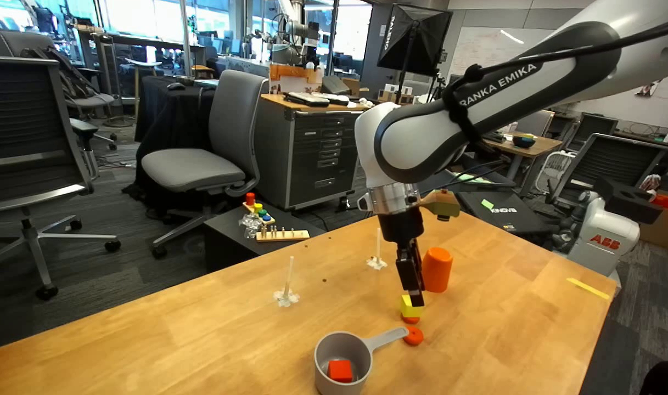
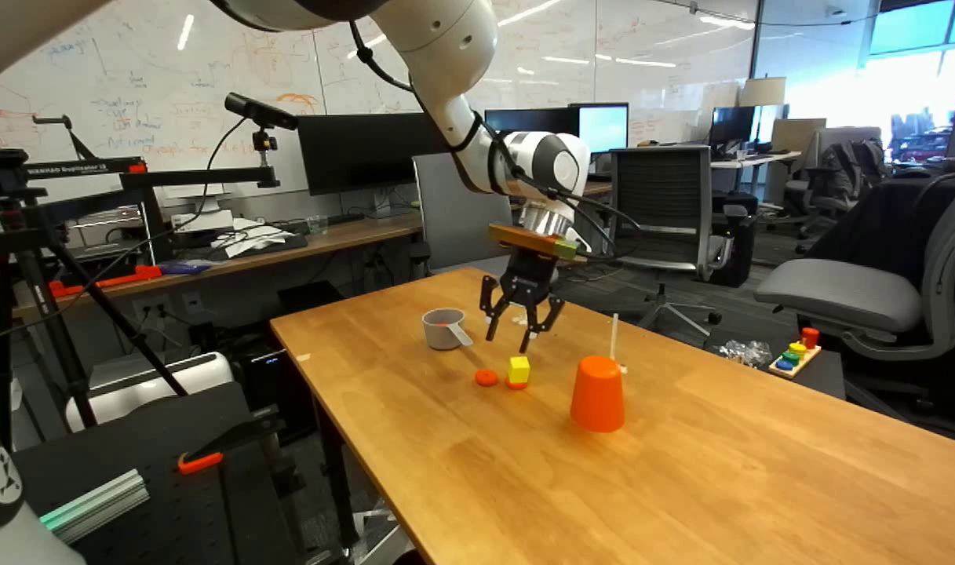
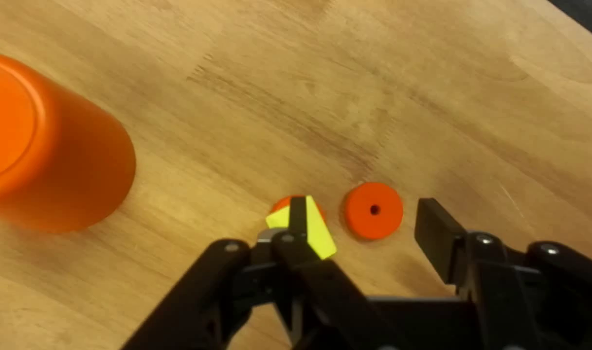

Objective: Get the orange, yellow and green blocks from the table and put them in the gray pot

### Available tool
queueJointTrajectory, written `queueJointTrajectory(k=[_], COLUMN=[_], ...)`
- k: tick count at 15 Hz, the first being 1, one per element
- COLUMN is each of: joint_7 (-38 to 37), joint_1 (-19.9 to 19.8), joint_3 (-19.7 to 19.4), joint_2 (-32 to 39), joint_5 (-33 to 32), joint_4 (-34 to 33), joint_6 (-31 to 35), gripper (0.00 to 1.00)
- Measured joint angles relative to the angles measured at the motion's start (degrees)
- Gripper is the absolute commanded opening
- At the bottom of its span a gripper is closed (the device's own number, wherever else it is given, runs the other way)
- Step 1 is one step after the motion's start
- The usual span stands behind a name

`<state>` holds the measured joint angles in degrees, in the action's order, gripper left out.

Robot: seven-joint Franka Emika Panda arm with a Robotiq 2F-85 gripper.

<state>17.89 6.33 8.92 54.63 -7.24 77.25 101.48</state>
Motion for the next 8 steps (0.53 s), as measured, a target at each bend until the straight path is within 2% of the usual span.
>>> queueJointTrajectory(k=[1,8], joint_7=[0.0,0.1], joint_1=[0.5,4.5], joint_3=[0.0,-2.5], joint_2=[0.0,0.9], joint_5=[-0.4,-8.5], joint_4=[-0.6,-6.8], joint_6=[-1.7,-15.9], gripper=[1.0,1.0])
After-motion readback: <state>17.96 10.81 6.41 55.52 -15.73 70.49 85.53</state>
